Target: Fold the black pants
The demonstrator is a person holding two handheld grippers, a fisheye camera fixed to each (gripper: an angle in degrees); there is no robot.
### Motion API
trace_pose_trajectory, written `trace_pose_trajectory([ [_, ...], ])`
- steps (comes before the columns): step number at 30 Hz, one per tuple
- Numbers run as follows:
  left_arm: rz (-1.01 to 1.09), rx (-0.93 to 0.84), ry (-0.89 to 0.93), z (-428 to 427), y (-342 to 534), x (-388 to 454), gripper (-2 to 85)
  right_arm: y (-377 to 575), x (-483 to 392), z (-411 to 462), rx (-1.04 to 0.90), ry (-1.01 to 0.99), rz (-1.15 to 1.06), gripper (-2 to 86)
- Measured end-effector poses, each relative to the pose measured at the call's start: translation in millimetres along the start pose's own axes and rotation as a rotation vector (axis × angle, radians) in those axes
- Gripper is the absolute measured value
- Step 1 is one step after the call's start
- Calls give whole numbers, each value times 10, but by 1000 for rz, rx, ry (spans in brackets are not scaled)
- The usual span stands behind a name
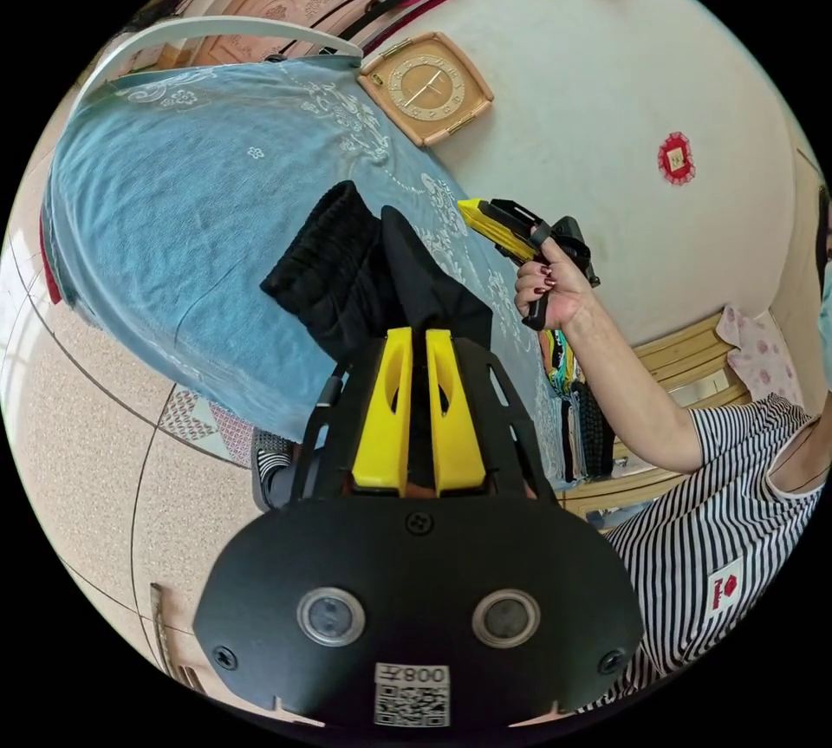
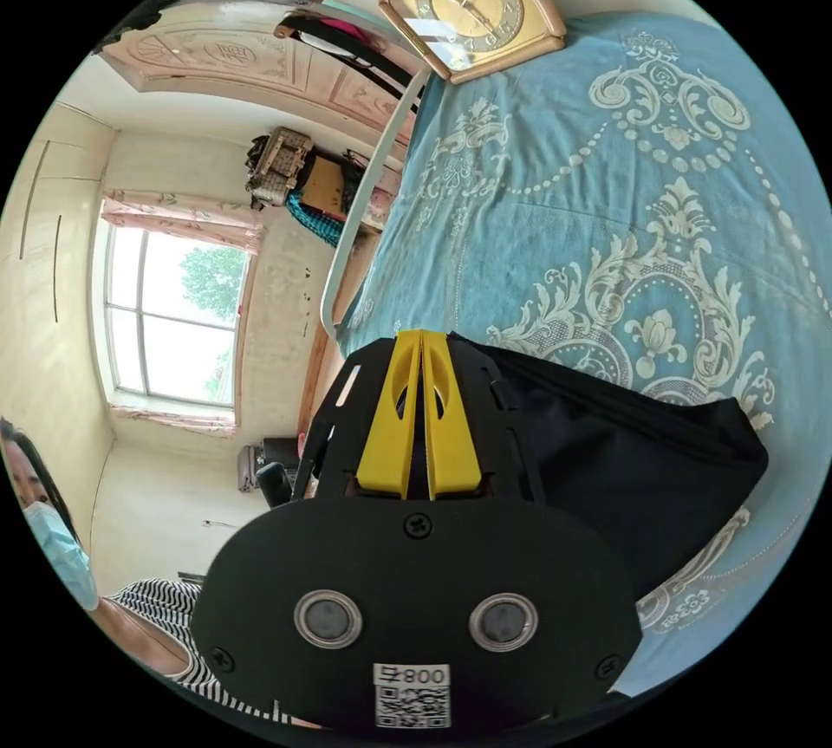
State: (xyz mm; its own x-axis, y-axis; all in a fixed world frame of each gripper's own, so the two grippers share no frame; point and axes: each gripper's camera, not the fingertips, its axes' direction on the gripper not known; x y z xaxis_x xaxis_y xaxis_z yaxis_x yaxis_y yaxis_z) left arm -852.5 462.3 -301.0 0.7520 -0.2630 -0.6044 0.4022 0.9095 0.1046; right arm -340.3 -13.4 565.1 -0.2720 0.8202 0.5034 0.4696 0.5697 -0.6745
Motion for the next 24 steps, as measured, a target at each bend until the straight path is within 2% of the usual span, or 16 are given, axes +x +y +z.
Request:
trace_pose_trajectory([
  [6,-4,64,-29,-431,-160,-346,29,-179,-299,537,-95,10,-94,0],
  [11,-100,51,-4,-607,-179,-772,28,-386,-537,1049,-171,142,-173,3],
  [16,-68,73,-30,-816,-198,-830,25,-511,-859,1504,-248,158,-278,5],
  [20,-114,110,18,-946,-155,-971,17,-570,-1038,1931,-302,251,-339,2],
  [24,-13,197,-114,-1206,-111,-684,4,-688,-1147,2126,-297,232,-341,0],
])
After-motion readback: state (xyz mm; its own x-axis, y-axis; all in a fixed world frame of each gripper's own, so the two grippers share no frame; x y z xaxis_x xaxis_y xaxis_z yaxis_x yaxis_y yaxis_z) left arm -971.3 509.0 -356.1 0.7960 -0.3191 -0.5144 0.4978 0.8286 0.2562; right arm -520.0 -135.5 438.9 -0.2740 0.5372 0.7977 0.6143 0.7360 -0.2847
